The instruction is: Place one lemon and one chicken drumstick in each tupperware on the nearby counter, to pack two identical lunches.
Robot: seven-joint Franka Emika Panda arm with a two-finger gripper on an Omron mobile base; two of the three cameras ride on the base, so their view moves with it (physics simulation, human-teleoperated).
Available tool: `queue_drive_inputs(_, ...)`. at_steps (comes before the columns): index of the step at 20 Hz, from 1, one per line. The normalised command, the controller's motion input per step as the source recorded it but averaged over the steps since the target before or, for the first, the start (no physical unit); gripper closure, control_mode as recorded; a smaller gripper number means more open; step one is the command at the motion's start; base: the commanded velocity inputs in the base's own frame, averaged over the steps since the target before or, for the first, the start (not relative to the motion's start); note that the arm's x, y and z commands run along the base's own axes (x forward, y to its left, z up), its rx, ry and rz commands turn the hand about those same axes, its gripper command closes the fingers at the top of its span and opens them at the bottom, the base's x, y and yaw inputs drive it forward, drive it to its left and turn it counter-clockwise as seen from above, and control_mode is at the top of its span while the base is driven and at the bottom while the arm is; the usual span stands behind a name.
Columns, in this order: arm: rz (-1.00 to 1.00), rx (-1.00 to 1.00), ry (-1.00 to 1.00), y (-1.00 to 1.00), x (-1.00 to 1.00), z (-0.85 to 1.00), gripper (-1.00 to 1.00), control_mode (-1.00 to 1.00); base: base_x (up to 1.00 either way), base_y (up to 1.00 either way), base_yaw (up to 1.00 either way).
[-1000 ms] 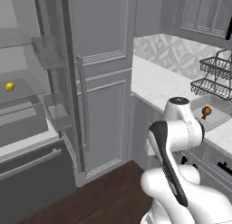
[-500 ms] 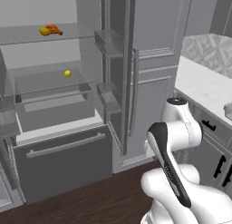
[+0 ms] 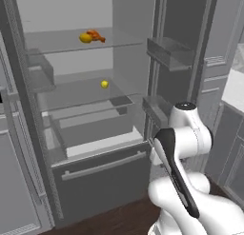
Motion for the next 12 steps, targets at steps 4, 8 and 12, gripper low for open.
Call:
queue_drive_inputs(4, 0.00, 0.00, 0.00, 0.00, 0.00, 0.00, -1.00, 1.00, 0.72, 0.38, 0.12)
queue_drive_inputs(8, 0.00, 0.00, 0.00, 0.00, 0.00, 0.00, -1.00, 1.00, 0.50, 0.00, 0.19)
queue_drive_inputs(12, 0.00, 0.00, 0.00, 0.00, 0.00, 0.00, -1.00, 1.00, 0.41, 0.00, 0.30)
